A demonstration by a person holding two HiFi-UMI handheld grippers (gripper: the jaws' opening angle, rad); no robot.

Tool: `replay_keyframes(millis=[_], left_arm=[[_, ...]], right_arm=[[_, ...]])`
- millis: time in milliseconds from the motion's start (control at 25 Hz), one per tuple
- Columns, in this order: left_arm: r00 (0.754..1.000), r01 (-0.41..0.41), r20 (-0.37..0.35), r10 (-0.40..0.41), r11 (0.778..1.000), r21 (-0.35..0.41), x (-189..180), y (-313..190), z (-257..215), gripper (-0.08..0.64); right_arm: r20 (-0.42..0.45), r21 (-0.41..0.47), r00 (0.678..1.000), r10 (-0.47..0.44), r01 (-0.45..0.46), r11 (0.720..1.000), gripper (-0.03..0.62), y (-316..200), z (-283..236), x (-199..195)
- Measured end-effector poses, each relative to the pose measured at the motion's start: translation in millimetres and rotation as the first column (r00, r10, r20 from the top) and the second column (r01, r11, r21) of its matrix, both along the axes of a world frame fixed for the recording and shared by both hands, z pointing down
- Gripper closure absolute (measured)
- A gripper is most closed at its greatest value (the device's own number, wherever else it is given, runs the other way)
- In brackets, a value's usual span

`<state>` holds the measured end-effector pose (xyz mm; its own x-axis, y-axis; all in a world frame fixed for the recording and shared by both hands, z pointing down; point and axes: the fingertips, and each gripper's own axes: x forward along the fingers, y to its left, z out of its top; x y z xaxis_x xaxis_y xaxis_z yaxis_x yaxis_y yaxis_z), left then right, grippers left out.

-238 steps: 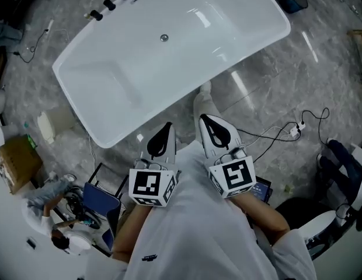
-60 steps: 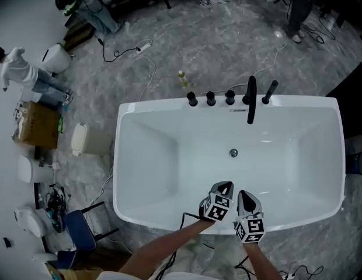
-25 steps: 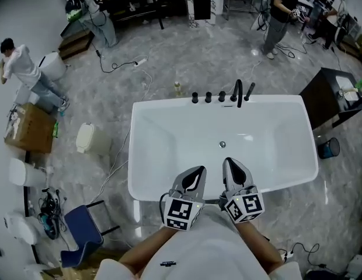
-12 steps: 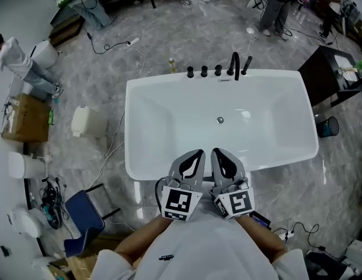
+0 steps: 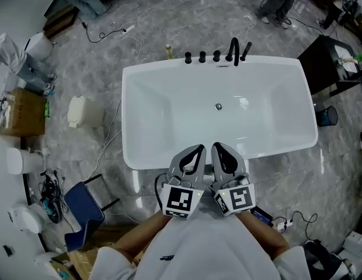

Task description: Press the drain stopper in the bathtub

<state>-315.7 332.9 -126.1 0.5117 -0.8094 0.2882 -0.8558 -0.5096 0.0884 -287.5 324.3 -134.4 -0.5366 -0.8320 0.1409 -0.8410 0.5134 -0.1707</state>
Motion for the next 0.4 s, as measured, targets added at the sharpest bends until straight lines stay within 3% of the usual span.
replay_keyframes(millis=[400], left_arm=[[0.998, -0.02, -0.054, 0.019, 0.999, -0.031, 0.7, 13.2, 7.6, 0.56]], right_arm=[[-0.012, -0.008, 0.999, 0.03, -0.03, 1.0, 0.597, 16.4, 5.0, 3.5]])
